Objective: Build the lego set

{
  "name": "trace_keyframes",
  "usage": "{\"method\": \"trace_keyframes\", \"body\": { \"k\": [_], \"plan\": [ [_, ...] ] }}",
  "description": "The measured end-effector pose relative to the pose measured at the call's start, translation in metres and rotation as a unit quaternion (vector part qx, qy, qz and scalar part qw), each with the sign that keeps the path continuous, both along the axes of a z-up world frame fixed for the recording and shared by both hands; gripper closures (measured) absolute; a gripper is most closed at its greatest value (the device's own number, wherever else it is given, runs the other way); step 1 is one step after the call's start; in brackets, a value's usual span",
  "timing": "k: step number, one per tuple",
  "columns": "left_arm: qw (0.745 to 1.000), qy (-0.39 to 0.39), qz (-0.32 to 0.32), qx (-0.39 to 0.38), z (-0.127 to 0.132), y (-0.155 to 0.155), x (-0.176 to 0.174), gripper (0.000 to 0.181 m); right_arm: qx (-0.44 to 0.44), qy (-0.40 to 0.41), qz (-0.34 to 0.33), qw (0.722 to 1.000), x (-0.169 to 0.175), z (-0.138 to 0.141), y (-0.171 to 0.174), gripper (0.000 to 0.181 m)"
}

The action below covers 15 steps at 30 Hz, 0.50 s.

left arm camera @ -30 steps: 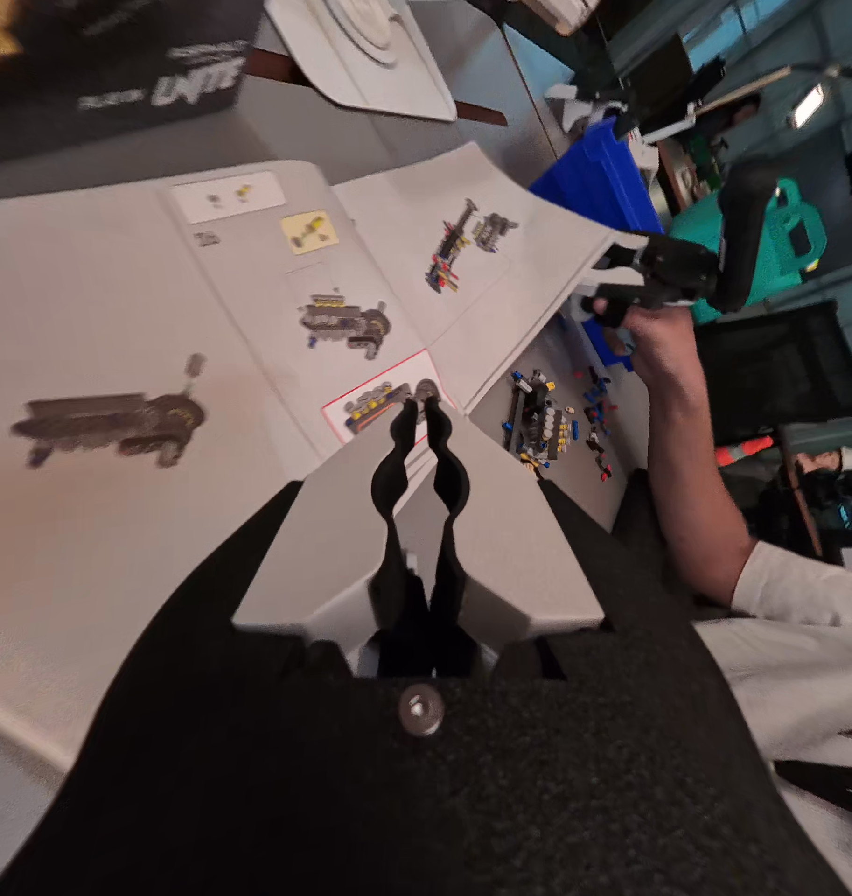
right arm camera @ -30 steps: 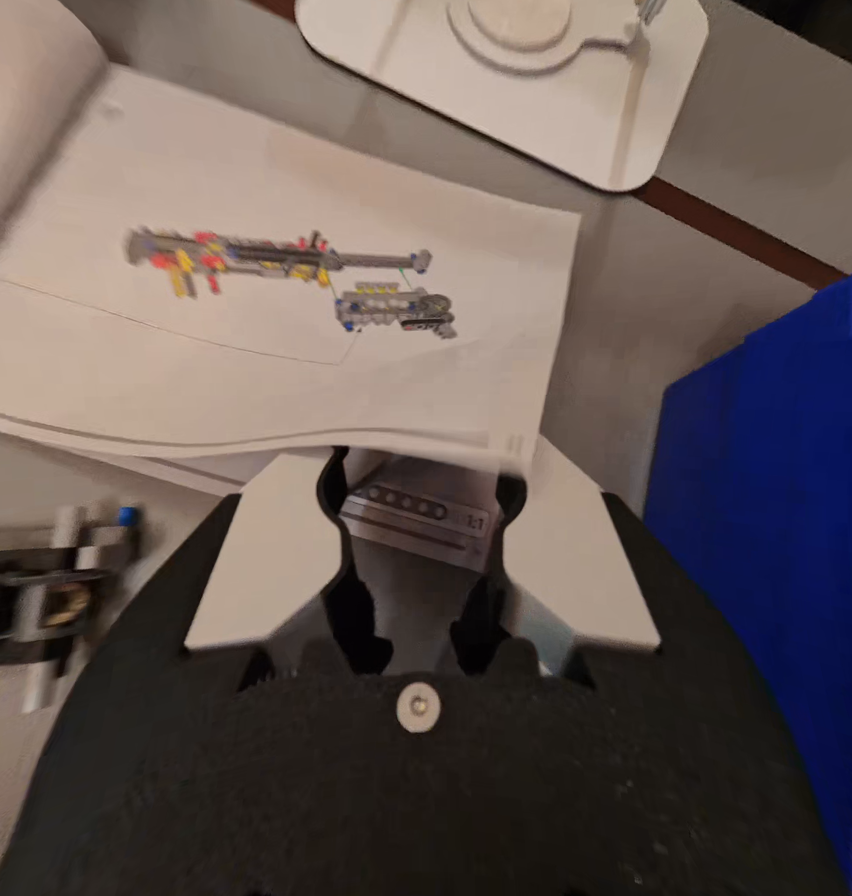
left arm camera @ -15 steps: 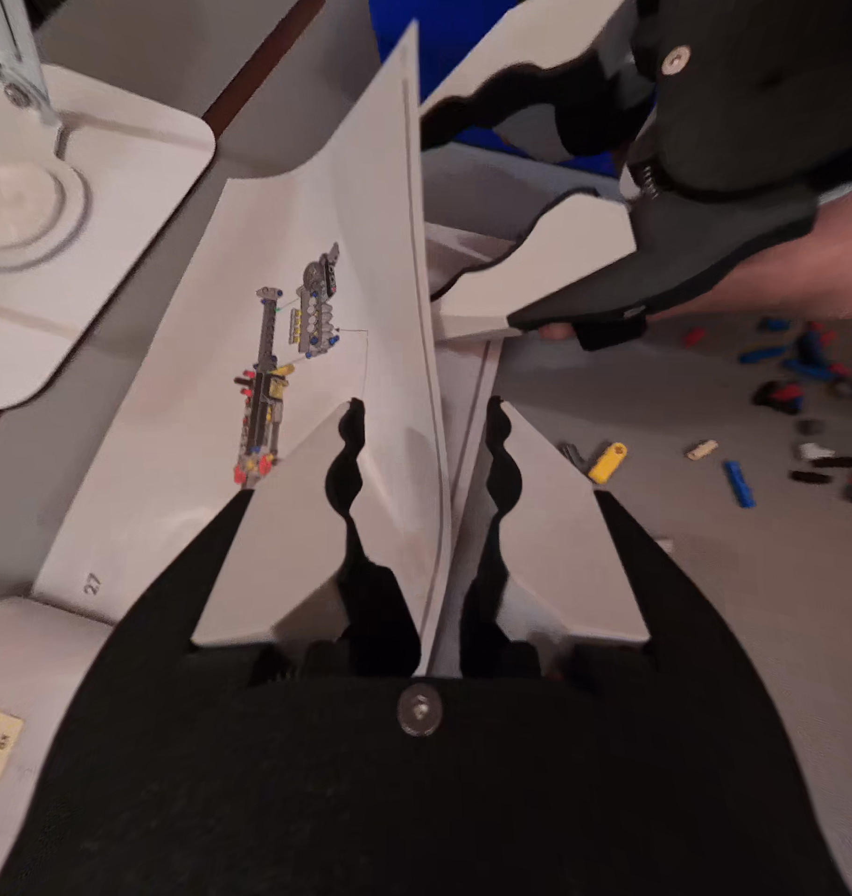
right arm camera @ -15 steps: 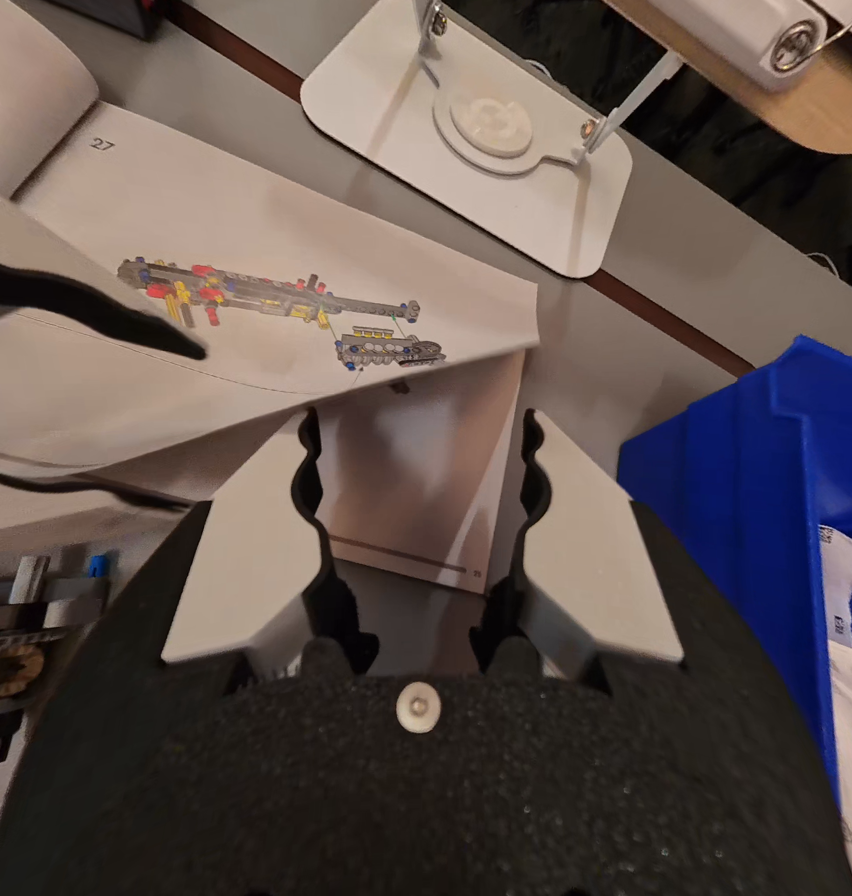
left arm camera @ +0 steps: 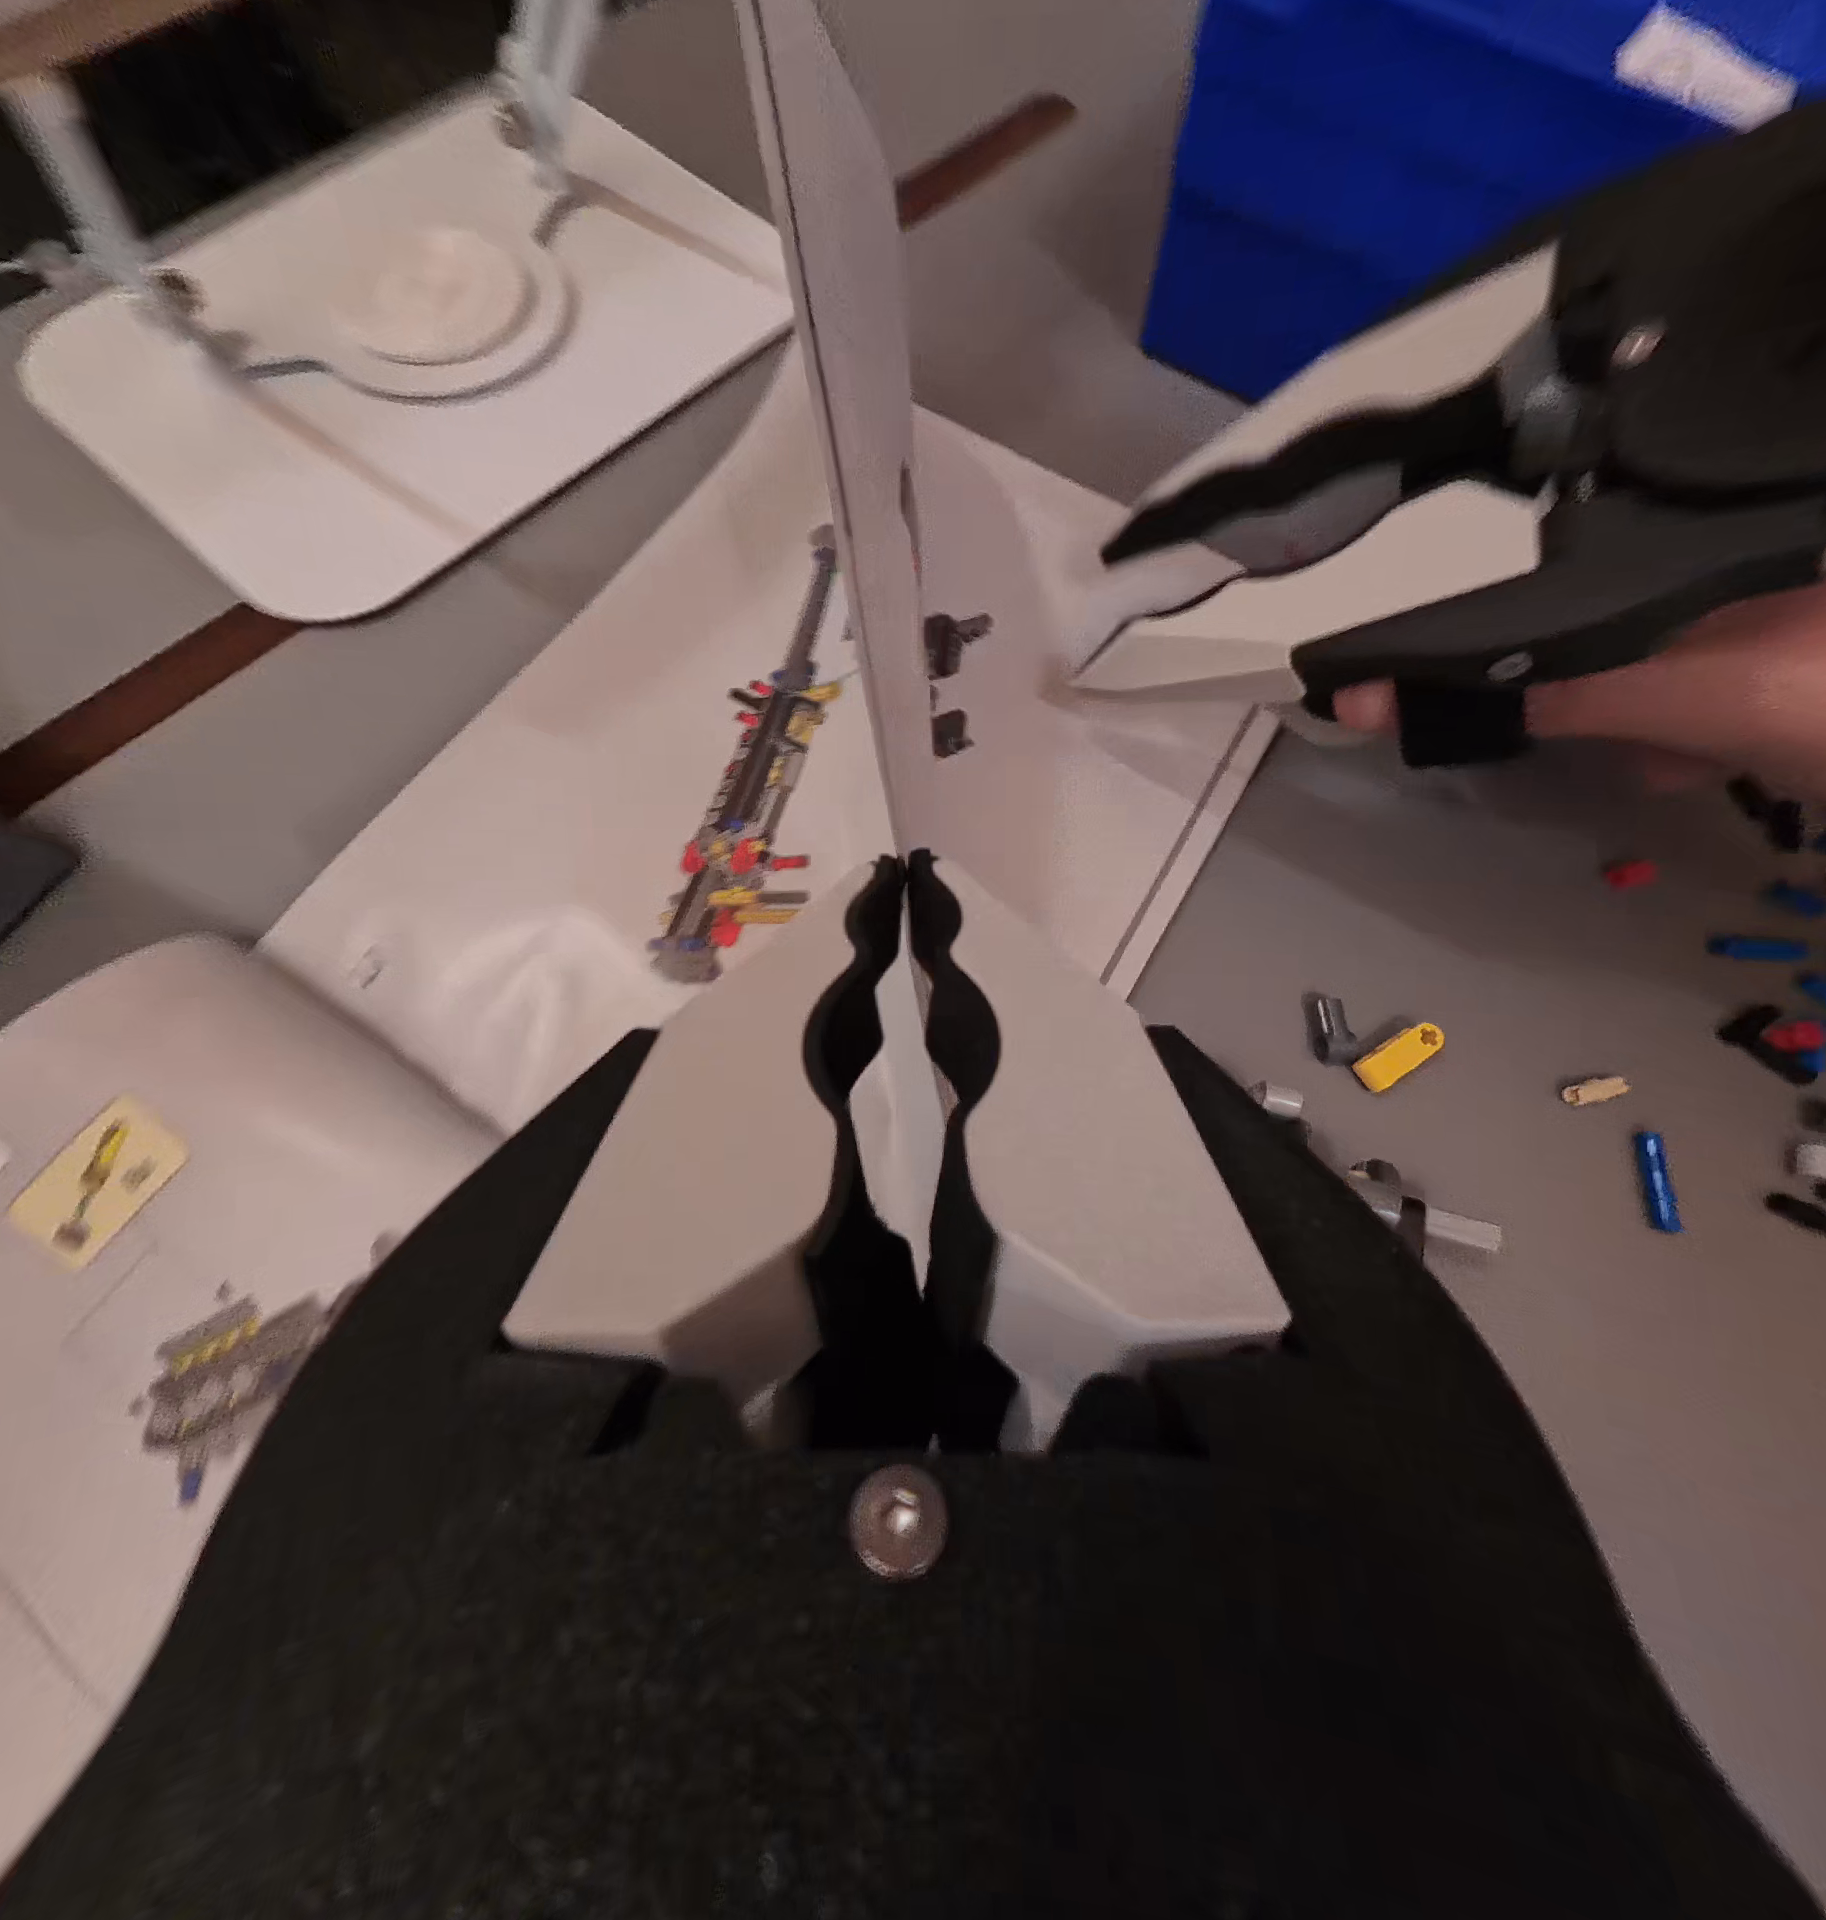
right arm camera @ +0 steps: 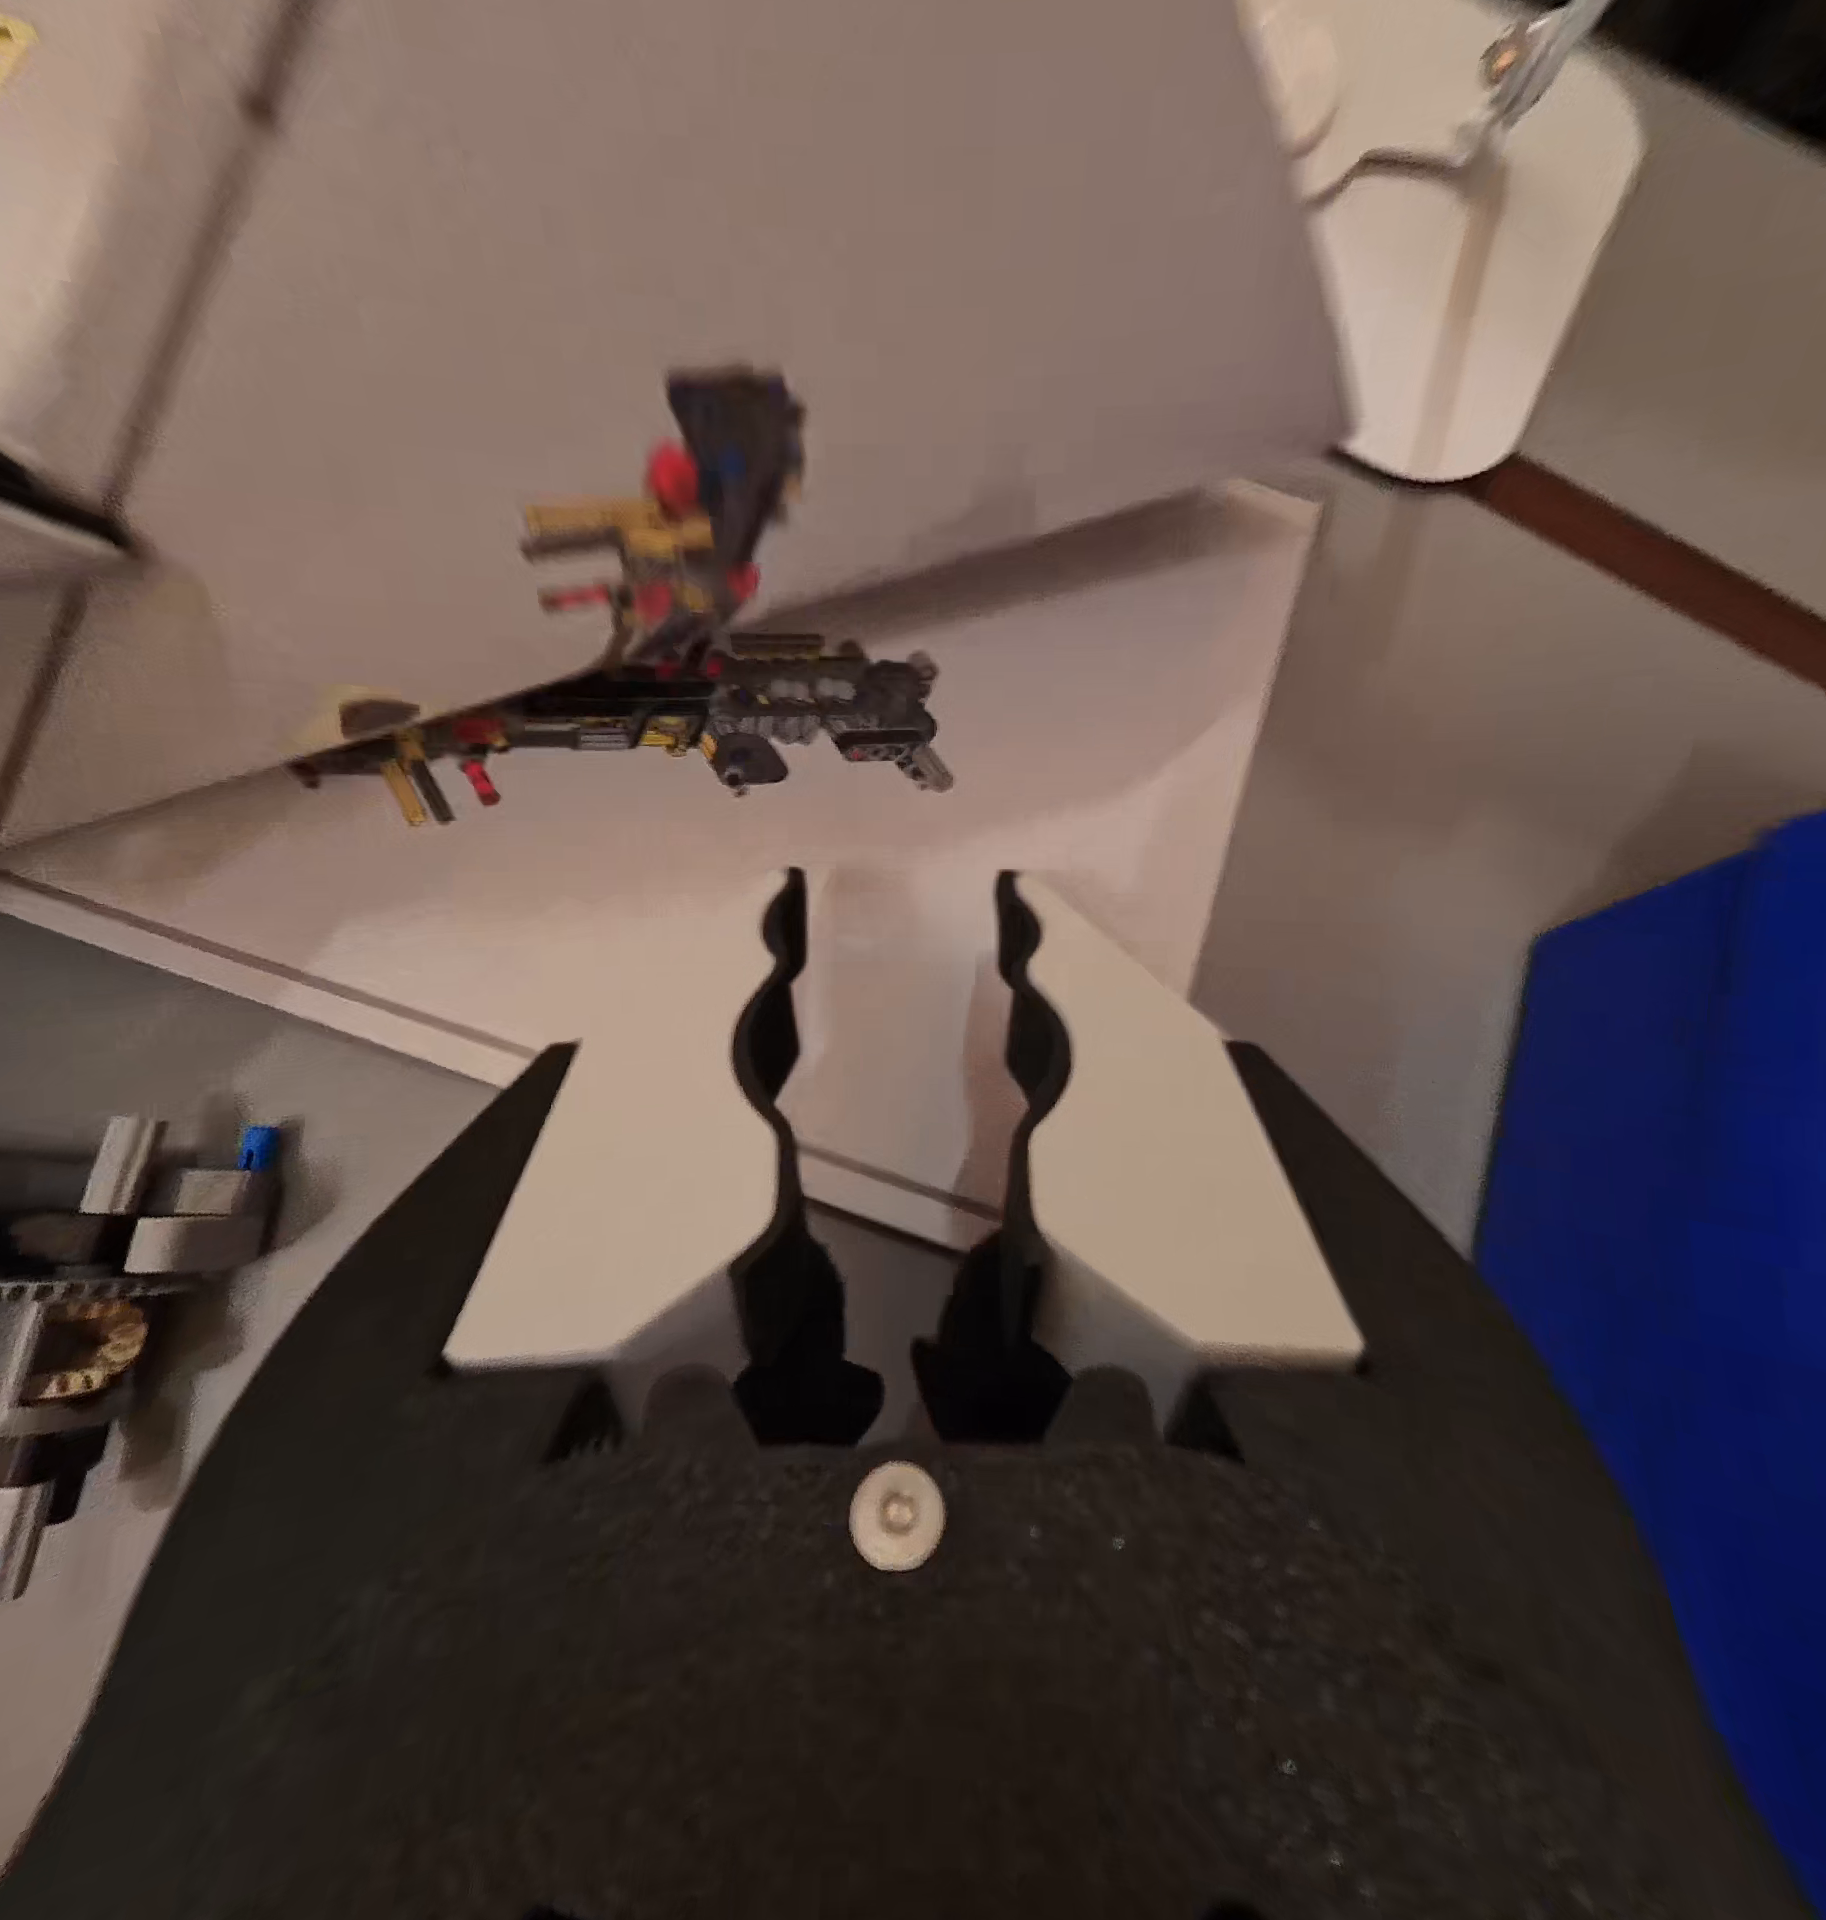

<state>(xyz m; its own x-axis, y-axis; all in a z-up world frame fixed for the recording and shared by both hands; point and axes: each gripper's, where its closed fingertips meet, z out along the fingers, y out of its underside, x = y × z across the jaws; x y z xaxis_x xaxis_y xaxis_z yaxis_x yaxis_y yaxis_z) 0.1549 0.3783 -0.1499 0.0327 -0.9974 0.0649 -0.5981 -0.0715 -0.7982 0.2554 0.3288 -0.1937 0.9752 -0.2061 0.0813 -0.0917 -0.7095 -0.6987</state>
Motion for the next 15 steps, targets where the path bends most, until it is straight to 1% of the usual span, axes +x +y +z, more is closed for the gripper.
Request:
{"method": "trace_keyframes", "body": {
  "k": [2, 5, 7, 9, 11, 13, 15],
  "plan": [
    [0.999, -0.027, 0.039, -0.02, 0.012, 0.015, -0.022, 0.181, -0.01, 0.01, 0.01, 1.0, -0.003, -0.008, 0.008, 0.16],
    [0.993, -0.059, 0.091, -0.035, 0.024, 0.035, -0.061, 0.181, -0.026, -0.005, 0.014, 1.0, -0.004, -0.016, 0.012, 0.181],
    [0.99, -0.072, 0.119, -0.038, 0.027, 0.044, -0.085, 0.181, -0.034, -0.009, 0.013, 0.999, -0.007, -0.017, 0.009, 0.181],
    [0.986, -0.08, 0.137, -0.043, 0.026, 0.046, -0.106, 0.181, -0.05, -0.007, 0.015, 0.999, -0.012, -0.017, 0.001, 0.181],
    [0.984, -0.082, 0.152, -0.044, 0.022, 0.043, -0.126, 0.181, -0.067, -0.007, 0.003, 0.998, -0.015, -0.017, -0.01, 0.181],
    [0.984, -0.068, 0.158, -0.049, 0.012, 0.036, -0.145, 0.181, -0.085, -0.014, -0.015, 0.996, -0.016, -0.017, -0.021, 0.181],
    [0.98, -0.06, 0.178, -0.058, 0.006, 0.029, -0.166, 0.181, -0.094, -0.016, -0.033, 0.995, -0.017, -0.017, -0.028, 0.181]
  ]
}}
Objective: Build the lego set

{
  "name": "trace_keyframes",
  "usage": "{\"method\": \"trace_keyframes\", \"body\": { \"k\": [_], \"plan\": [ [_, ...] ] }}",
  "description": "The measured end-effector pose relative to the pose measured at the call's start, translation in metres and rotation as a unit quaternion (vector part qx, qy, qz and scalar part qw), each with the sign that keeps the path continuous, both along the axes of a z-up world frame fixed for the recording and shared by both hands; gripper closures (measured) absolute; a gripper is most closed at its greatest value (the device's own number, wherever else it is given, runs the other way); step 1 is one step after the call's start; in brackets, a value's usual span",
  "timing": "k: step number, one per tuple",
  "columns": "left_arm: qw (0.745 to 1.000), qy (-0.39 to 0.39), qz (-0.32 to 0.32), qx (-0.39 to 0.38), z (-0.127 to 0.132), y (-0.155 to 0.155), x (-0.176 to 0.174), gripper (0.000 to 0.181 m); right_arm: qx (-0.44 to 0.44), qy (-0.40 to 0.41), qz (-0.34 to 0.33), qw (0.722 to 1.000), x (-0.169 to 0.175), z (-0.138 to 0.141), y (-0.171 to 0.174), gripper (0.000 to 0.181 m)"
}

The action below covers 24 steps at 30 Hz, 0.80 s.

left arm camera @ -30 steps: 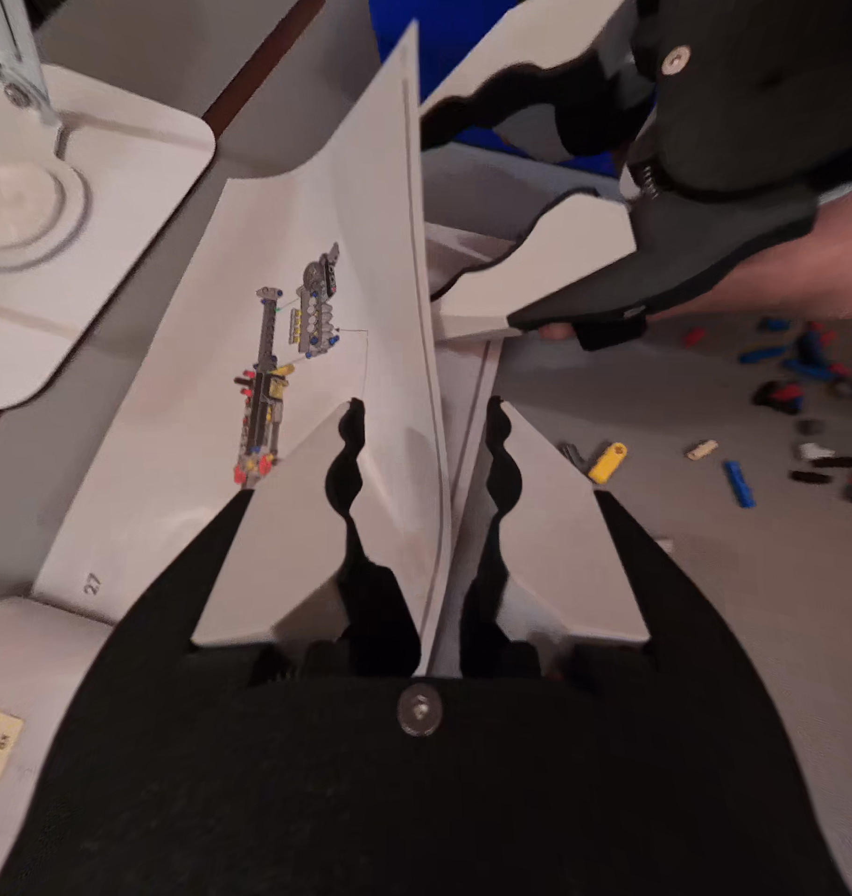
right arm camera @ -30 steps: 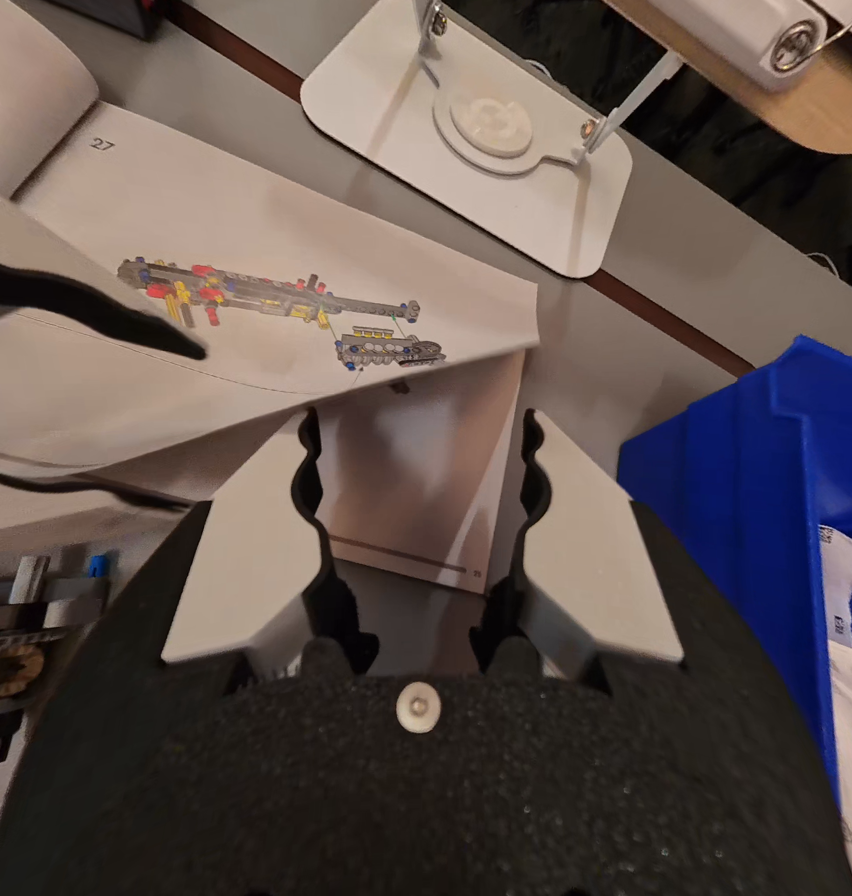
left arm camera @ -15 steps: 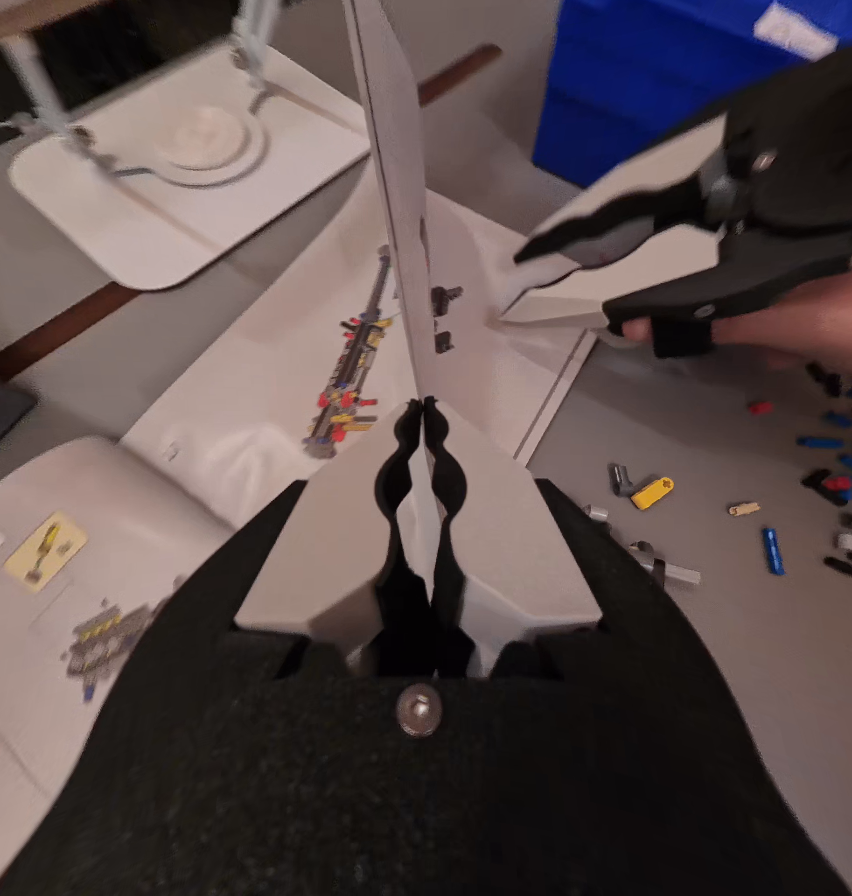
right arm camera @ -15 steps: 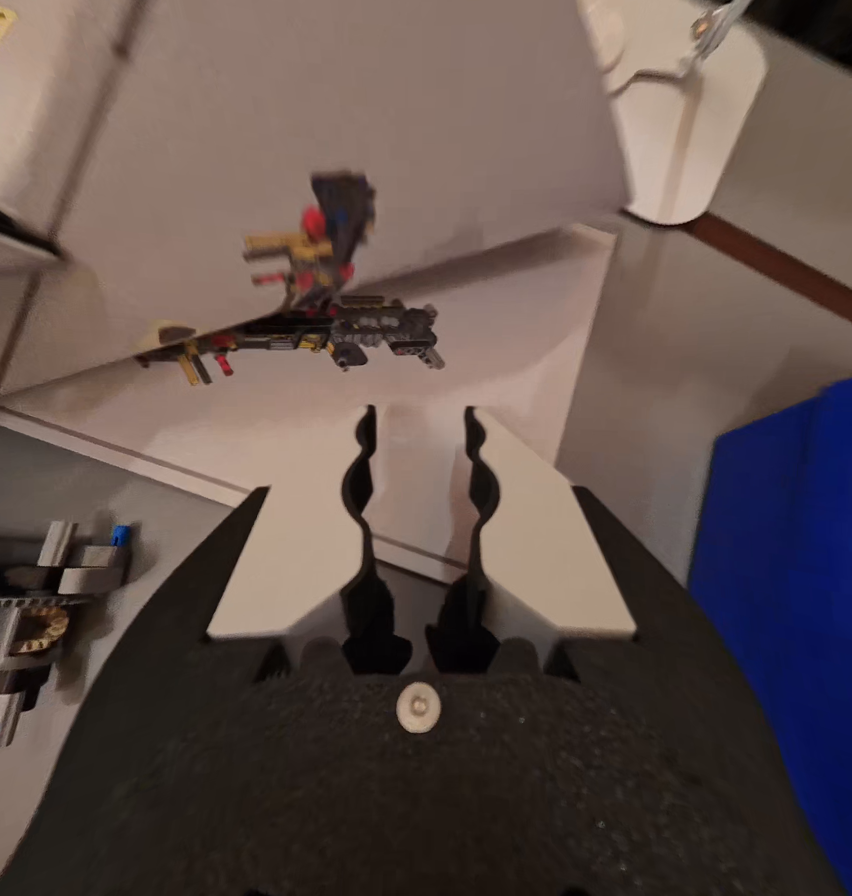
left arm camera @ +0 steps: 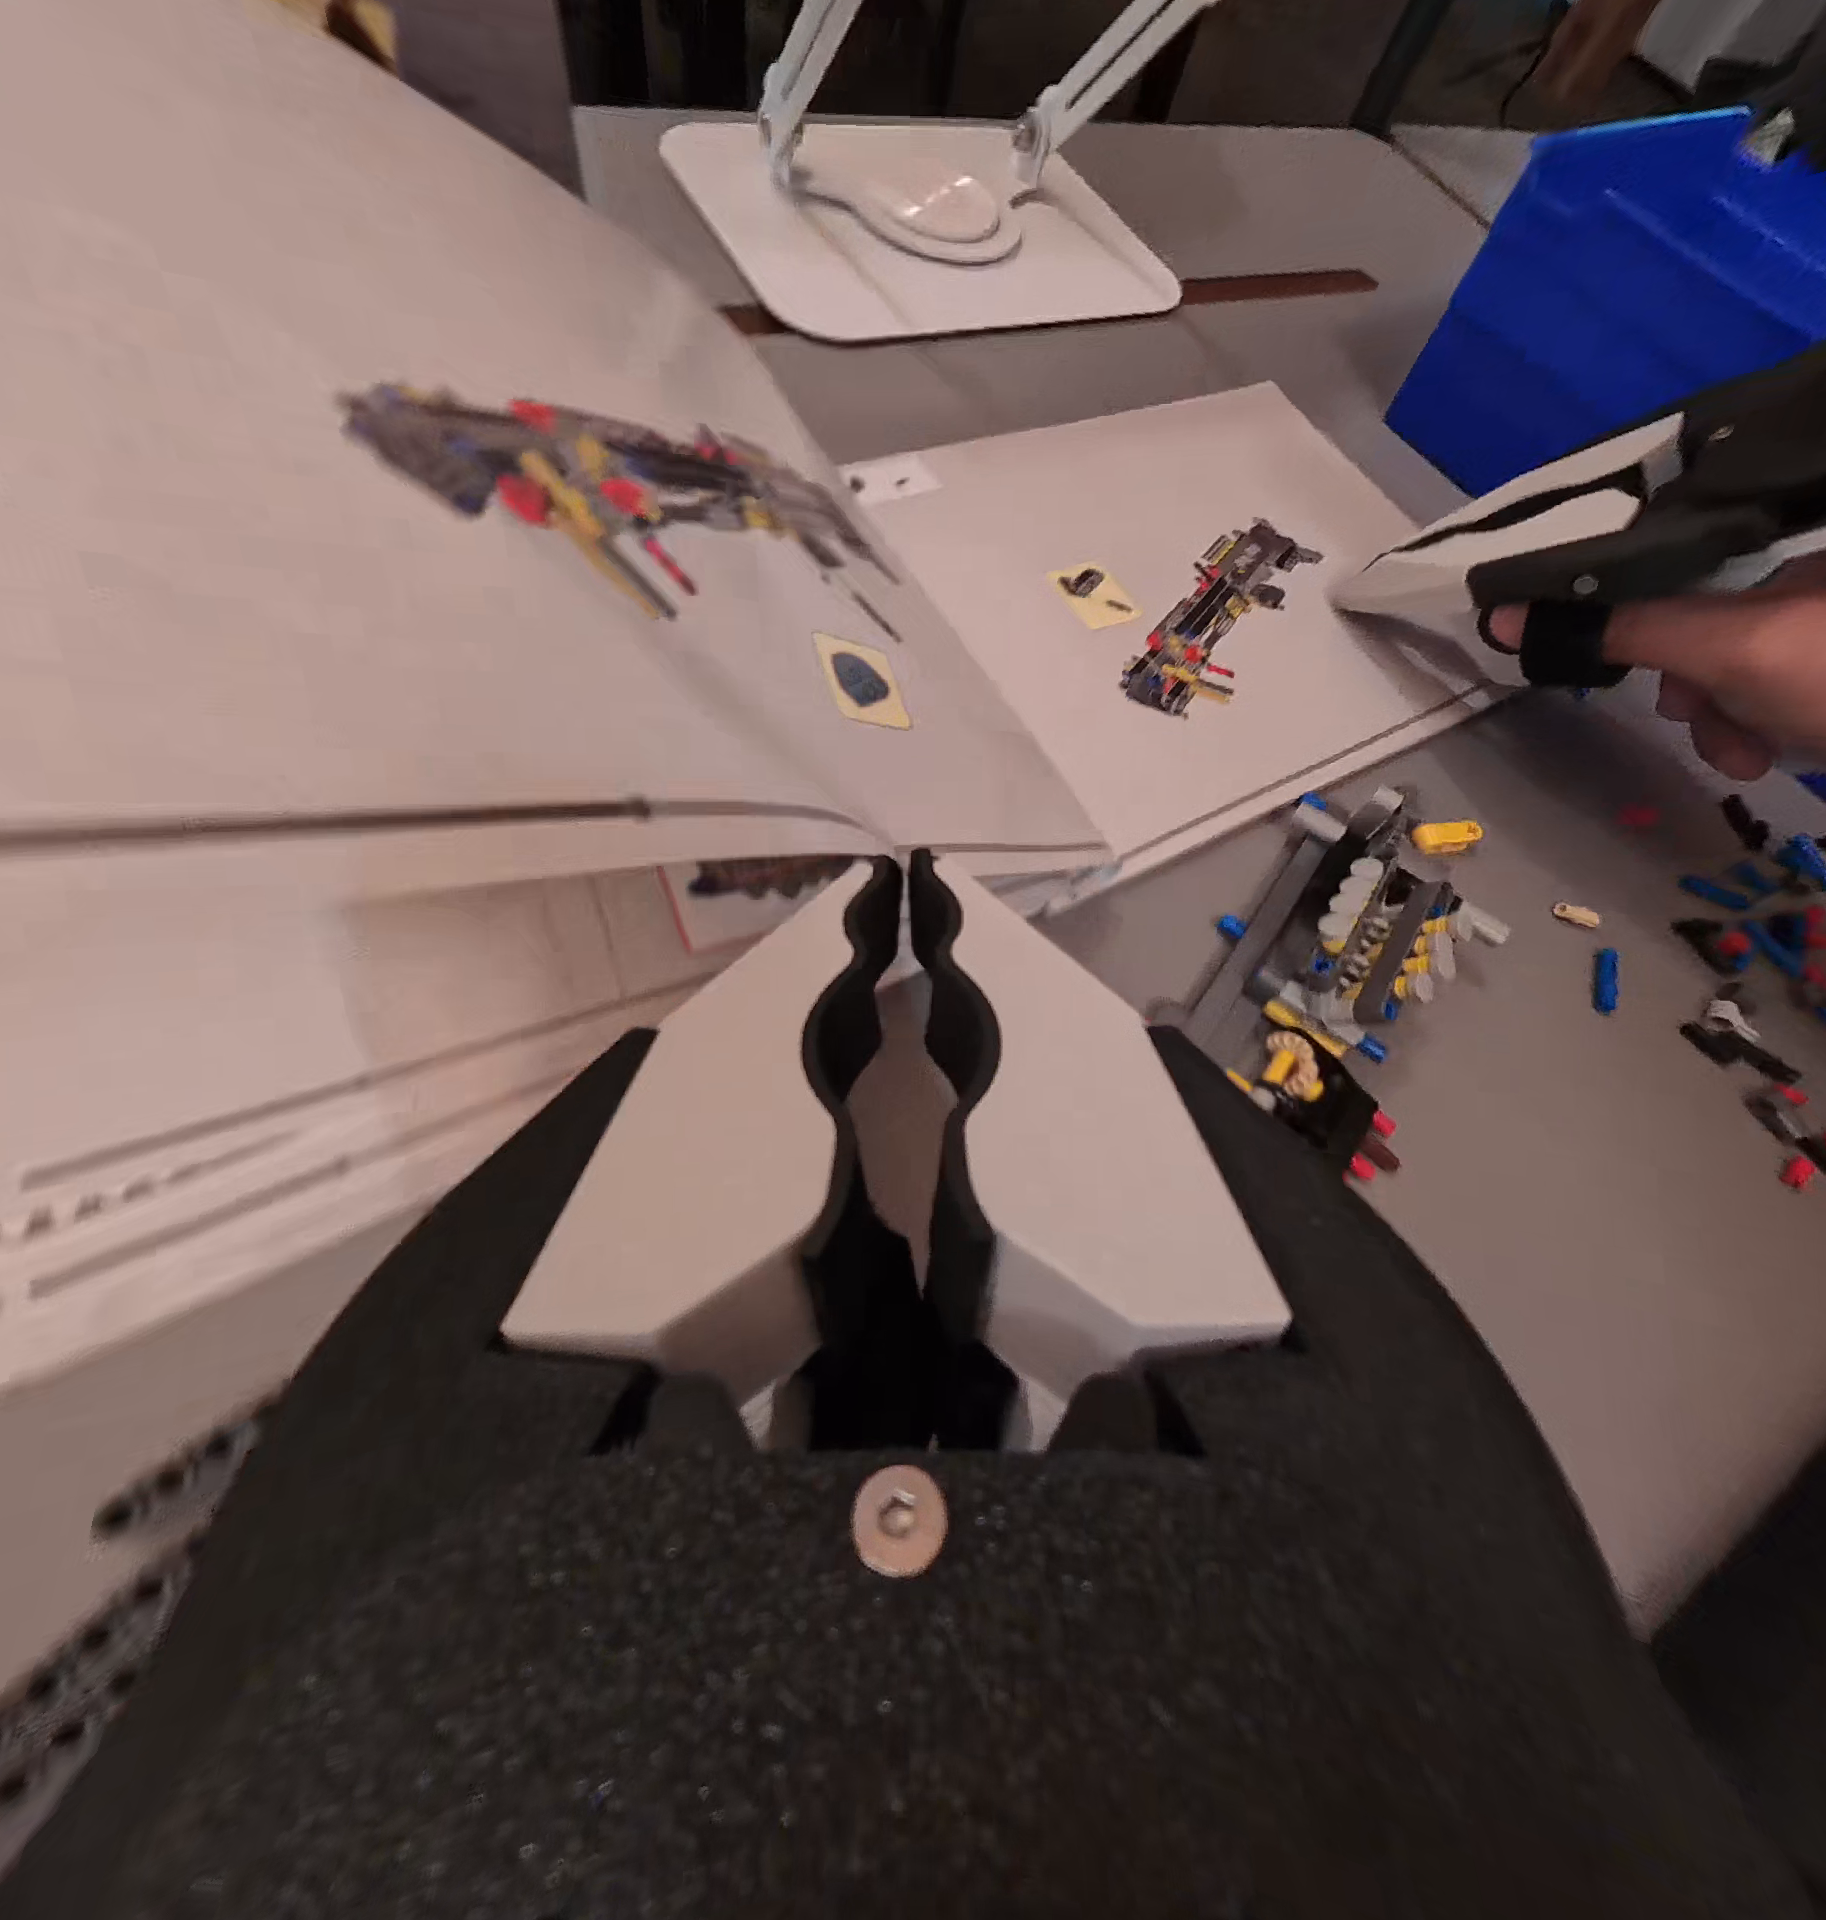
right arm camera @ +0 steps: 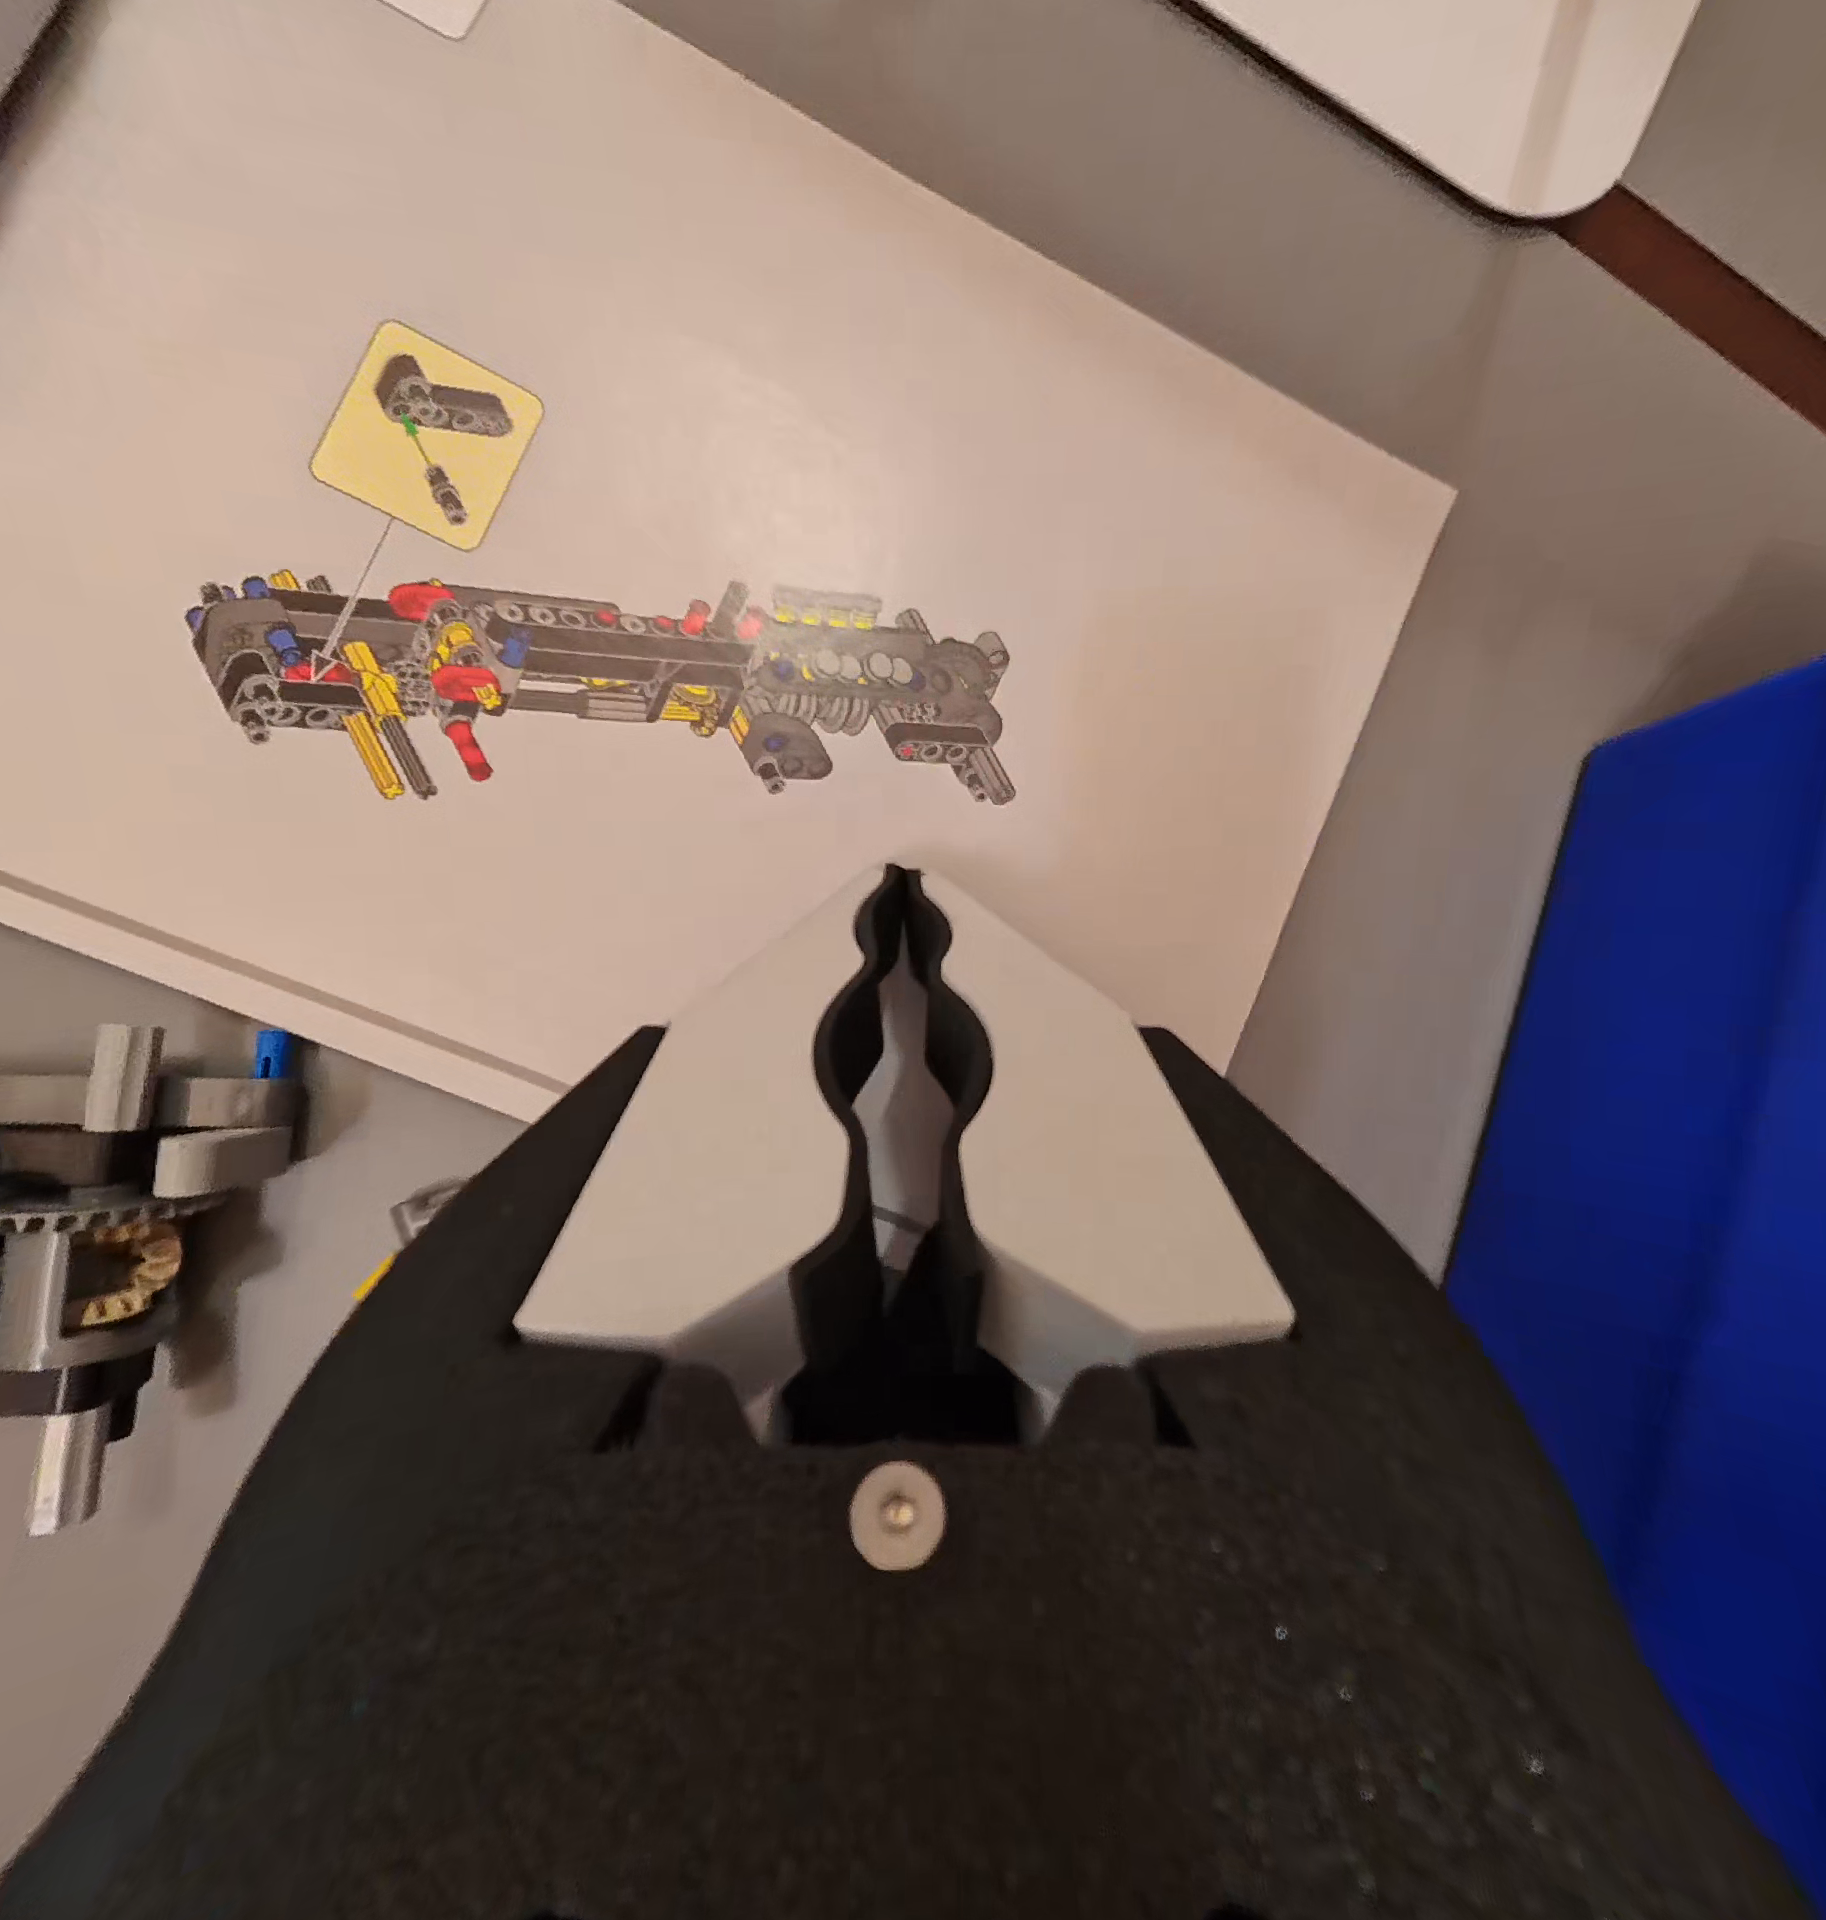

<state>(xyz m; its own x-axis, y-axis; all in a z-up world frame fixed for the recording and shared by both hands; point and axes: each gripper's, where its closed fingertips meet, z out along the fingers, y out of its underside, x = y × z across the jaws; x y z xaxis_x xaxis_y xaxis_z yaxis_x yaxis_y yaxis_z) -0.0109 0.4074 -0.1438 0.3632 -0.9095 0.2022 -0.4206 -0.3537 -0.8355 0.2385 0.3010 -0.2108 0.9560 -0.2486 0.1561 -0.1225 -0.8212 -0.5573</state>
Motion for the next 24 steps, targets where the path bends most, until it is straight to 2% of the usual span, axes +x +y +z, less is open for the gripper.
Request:
{"method": "trace_keyframes", "body": {
  "k": [3, 5, 8, 10, 13, 16, 19, 22, 24],
  "plan": [
    [0.999, -0.007, 0.024, 0.029, 0.01, -0.024, -0.022, 0.178, -0.028, -0.036, -0.006, 0.999, 0.002, 0.001, -0.004, 0.181],
    [0.994, -0.019, 0.029, 0.104, 0.034, -0.045, -0.023, 0.178, -0.025, -0.095, 0.008, 0.995, 0.001, 0.017, 0.003, 0.181],
    [0.983, -0.043, -0.022, 0.177, 0.074, -0.07, 0.004, 0.179, 0.054, -0.075, 0.107, 0.99, -0.046, 0.038, 0.042, 0.181],
    [0.983, -0.016, -0.089, 0.159, 0.076, -0.074, 0.043, 0.177, 0.051, -0.049, 0.135, 0.988, -0.062, 0.031, 0.058, 0.181],
    [0.976, 0.095, -0.185, 0.064, 0.038, -0.074, 0.107, 0.173, 0.02, -0.029, 0.12, 0.992, -0.054, 0.009, 0.062, 0.181],
    [0.963, 0.165, -0.212, 0.014, -0.002, -0.062, 0.157, 0.179, 0.049, 0.034, 0.095, 0.994, -0.048, 0.0, 0.059, 0.181],
    [0.947, 0.243, -0.209, 0.019, -0.044, -0.041, 0.176, 0.178, 0.102, 0.135, 0.067, 0.983, -0.046, 0.0, 0.056, 0.181],
    [0.929, 0.293, -0.221, 0.048, -0.066, -0.025, 0.168, 0.179, 0.098, 0.124, 0.063, 0.985, -0.04, 0.0, 0.052, 0.181],
    [0.923, 0.305, -0.22, 0.078, -0.067, -0.012, 0.154, 0.18, 0.093, 0.114, 0.06, 0.987, -0.039, 0.0, 0.052, 0.181]
  ]
}}
